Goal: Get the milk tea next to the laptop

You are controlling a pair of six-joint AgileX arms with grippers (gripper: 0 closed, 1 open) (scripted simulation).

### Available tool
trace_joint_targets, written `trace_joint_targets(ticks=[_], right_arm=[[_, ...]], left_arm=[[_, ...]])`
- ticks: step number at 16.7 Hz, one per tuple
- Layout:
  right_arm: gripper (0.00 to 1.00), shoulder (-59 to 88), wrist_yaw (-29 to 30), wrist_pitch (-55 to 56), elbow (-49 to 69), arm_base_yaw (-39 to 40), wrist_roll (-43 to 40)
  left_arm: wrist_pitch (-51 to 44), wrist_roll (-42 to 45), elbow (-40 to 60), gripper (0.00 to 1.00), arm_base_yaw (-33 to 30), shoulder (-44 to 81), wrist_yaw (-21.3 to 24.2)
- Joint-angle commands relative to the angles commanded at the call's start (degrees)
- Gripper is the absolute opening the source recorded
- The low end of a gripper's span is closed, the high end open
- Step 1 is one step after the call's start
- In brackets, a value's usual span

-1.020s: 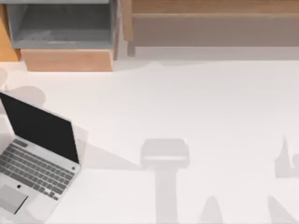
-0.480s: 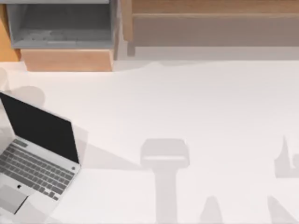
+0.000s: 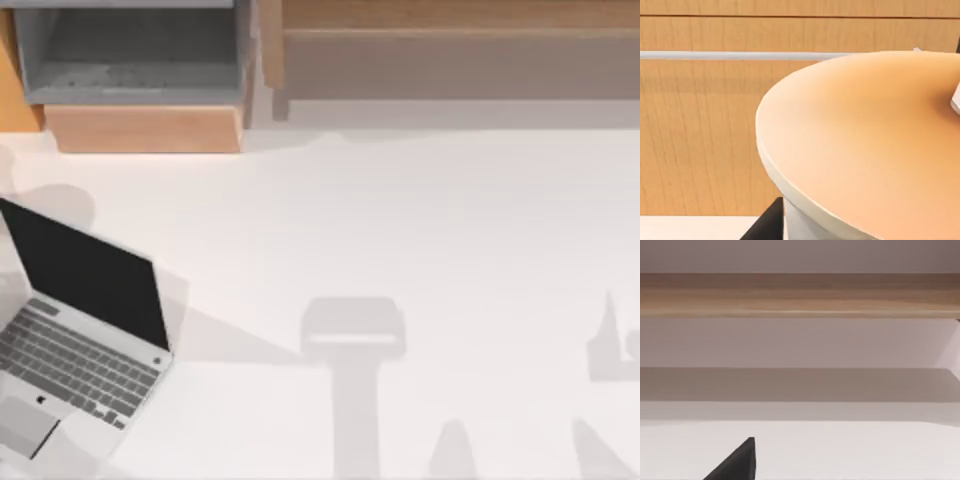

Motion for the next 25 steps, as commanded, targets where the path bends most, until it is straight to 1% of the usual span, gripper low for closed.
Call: trace_joint_targets(ticks=[2, 3, 11, 16, 21, 23, 25], right_arm=[[1.0, 0.0, 0.0, 0.0, 0.0, 0.0, 0.0], [1.0, 0.0, 0.0, 0.0, 0.0, 0.0, 0.0], [1.0, 0.0, 0.0, 0.0, 0.0, 0.0, 0.0], [1.0, 0.0, 0.0, 0.0, 0.0, 0.0, 0.0], [1.0, 0.0, 0.0, 0.0, 0.0, 0.0, 0.0], [1.0, 0.0, 0.0, 0.0, 0.0, 0.0, 0.0], [1.0, 0.0, 0.0, 0.0, 0.0, 0.0, 0.0]], left_arm=[[0.0, 0.0, 0.0, 0.02, 0.0, 0.0, 0.0], [0.0, 0.0, 0.0, 0.0, 0.0, 0.0, 0.0], [0.0, 0.1, -0.1, 0.0, 0.1, 0.0, 0.0], [-2.4, 0.1, 0.0, 0.0, 0.1, -2.5, 0.0], [-2.5, 0.2, 0.0, 0.0, 0.1, -2.4, 0.0], [-1.9, -0.9, 0.9, 0.0, -1.6, -4.0, -1.7], [-2.0, -3.2, 1.4, 0.0, -5.4, -6.8, -5.7]])
